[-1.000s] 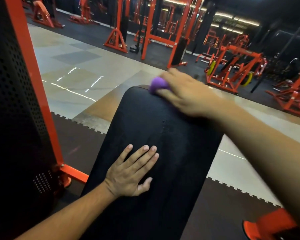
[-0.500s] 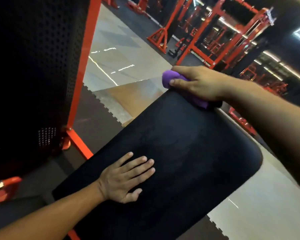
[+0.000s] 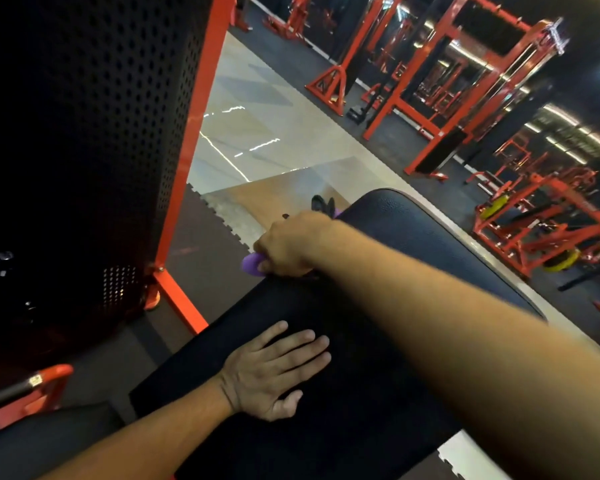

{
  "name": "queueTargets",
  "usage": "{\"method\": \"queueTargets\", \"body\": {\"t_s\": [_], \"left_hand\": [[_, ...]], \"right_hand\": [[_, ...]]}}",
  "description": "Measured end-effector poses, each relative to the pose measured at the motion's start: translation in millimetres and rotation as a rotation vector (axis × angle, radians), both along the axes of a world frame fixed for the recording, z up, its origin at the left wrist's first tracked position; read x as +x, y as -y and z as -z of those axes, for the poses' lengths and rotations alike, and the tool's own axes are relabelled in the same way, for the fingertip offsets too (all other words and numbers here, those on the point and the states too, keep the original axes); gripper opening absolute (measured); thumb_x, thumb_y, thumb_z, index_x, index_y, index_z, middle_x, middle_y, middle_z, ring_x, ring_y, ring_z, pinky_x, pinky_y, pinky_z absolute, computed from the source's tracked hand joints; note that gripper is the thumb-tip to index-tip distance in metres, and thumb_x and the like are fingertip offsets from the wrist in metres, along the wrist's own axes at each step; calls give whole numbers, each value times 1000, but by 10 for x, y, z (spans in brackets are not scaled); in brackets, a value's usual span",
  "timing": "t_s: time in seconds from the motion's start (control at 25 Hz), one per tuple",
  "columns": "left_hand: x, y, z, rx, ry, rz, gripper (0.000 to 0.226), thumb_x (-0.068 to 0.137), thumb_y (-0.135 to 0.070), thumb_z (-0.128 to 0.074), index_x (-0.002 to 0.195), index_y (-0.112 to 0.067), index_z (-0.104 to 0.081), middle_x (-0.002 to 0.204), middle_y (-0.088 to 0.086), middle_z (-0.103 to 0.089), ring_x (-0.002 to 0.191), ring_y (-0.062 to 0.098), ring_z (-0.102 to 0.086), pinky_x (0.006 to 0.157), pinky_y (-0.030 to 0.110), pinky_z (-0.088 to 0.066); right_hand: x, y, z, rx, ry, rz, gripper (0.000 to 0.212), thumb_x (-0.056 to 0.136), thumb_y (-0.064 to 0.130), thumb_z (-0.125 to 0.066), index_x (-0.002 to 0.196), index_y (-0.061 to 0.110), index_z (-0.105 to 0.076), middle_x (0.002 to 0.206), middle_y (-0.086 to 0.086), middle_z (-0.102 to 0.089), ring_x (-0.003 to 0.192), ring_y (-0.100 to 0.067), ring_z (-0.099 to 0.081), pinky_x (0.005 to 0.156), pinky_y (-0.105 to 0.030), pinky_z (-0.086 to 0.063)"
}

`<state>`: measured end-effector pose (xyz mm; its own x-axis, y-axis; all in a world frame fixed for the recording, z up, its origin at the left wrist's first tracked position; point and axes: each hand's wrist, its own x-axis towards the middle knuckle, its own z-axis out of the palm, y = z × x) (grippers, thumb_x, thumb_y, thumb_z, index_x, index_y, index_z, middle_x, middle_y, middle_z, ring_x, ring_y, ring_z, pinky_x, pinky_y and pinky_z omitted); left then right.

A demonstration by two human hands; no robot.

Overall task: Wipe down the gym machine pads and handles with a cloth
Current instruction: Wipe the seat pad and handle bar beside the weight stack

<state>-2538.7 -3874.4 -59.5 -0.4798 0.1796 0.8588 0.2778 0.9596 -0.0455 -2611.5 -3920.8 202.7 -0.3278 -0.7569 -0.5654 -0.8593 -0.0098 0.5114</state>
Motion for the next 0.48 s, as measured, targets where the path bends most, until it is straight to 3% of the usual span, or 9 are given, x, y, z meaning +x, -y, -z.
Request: {"method": "queueTargets", "body": {"t_s": [0.12, 0.2, 0.36, 0.48], "left_hand": [[-22, -11, 34, 10, 5, -9, 68, 98, -41, -37, 161, -16, -33, 166, 4, -34, 152, 21, -36, 127, 47, -20], [-7, -7, 67, -1, -7, -16, 68, 97, -41, -38, 161, -16, -34, 166, 4, -35, 151, 21, -37, 127, 47, -21], [-31, -23, 1, 2, 5, -9, 67, 98, -41, -40, 160, -16, -35, 167, 5, -33, 152, 21, -34, 125, 47, -23], [225, 43, 327, 33, 113, -86, 72, 101, -43, -47, 164, -17, -23, 171, 6, -19, 157, 23, -24, 128, 49, -15]], "right_hand": [[-235, -63, -710, -28, -10, 105, 24, 101, 50, -49, 114, 32, -59, 106, 5, -57, 95, -21, -54, 79, -37, -39], [-335, -145, -936, -65, -18, 177, 22, 101, 50, -48, 111, 33, -58, 108, 2, -59, 95, -22, -55, 78, -38, -40], [-109, -159, -280, -101, -115, 2, 32, 102, 50, -43, 123, 32, -60, 123, -3, -63, 99, -24, -53, 79, -35, -33], [131, -86, 160, -61, -64, -93, 34, 104, 47, -40, 126, 28, -59, 125, -4, -64, 110, -24, -58, 79, -35, -31]]}}
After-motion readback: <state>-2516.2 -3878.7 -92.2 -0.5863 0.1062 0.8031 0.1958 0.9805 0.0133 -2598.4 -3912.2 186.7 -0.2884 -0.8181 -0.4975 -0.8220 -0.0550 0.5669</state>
